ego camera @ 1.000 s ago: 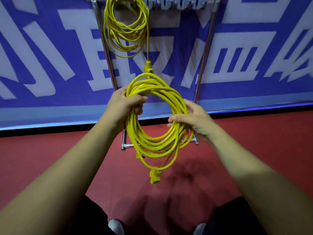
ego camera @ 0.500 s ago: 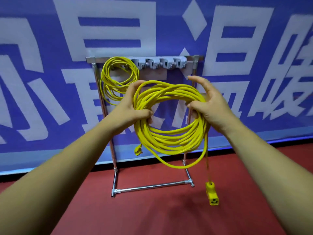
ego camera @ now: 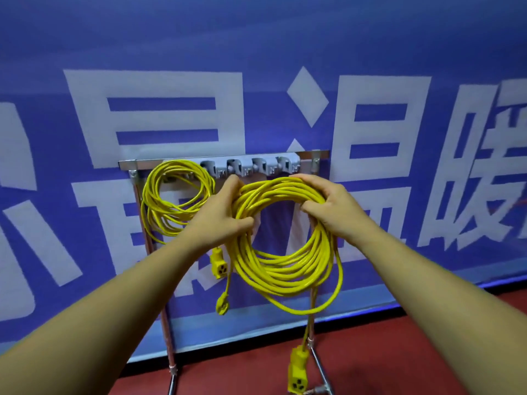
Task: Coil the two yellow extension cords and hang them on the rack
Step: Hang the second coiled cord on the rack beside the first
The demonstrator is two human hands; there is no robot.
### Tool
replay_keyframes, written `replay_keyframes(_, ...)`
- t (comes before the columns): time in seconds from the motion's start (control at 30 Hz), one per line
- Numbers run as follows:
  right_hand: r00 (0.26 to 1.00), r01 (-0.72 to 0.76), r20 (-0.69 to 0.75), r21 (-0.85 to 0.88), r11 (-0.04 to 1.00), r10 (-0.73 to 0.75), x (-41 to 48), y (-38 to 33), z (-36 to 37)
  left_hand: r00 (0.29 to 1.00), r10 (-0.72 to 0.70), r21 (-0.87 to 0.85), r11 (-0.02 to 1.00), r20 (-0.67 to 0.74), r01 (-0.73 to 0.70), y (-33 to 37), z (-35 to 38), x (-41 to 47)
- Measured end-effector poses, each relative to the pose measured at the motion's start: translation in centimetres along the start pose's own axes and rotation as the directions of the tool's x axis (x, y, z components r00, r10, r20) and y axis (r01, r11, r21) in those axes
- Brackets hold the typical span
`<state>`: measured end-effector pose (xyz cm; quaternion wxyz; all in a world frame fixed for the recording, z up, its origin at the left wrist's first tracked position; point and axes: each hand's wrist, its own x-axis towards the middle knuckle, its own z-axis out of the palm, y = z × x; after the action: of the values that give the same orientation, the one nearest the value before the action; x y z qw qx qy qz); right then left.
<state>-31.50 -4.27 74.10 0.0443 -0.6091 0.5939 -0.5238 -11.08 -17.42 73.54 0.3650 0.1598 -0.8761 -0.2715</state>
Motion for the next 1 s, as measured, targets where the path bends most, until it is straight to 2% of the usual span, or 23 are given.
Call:
replay_keyframes(0.27, 0.998, 0.041, -0.039, -0.134, 0.99, -0.046, 8.4, 5.3, -1.3, 1.0, -0.006, 0.046, 0.999, 0.006, 0.005, -4.1, 0.5, 9.3)
replay_keyframes(0.63, 0.998, 0.038, -0.035, -0.28, 0.959, -0.05, 18.9, 13.6, 2.0, 0.991, -0.041, 0.32, 0.944, -0.131, 0.082, -11.5, 1.6, 18.1)
replay_keyframes(0.8, 0.99, 0.014, -0.129, -0.284, 0.959, -0.053, 20.9, 16.0, 3.1, 0.989, 0.016, 0.392, 0.919, -0.147, 0.044, -13.0, 2.3, 20.7)
replay_keyframes(1.0, 0.975, 0.067, -0.166, -0.424, 0.903, -0.15, 21.2, 16.4, 4.0, 0.994, 0.046, 0.405, 0.914, -0.102, -0.001, -13.7, 1.4, 21.2)
